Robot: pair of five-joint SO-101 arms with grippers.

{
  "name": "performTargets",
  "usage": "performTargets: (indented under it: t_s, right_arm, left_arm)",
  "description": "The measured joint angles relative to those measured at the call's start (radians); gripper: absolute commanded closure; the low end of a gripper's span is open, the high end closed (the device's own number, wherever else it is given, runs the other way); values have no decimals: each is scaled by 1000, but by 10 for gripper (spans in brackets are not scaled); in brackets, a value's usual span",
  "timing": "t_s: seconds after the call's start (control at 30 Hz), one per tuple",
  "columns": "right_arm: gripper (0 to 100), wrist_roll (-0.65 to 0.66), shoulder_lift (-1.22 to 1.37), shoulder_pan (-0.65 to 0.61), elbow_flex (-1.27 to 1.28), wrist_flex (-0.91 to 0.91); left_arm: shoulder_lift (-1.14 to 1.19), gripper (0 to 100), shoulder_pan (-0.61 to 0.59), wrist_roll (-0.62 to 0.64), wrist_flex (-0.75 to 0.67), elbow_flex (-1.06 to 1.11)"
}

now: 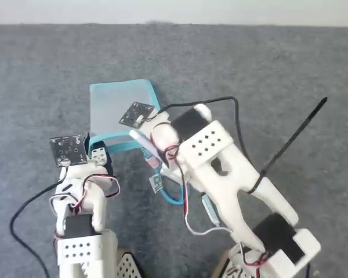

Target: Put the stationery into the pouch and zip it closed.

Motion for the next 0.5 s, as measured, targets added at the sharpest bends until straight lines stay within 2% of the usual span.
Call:
performTargets:
  t_s: [0.17, 0.5]
  right_arm:
    - [991, 0, 0, -87, 0, 20]
    - [991, 0, 0, -95, 0, 20]
  left_arm:
    - [0, 988, 0, 0, 0, 0]
    - [0, 988, 0, 0, 0, 0]
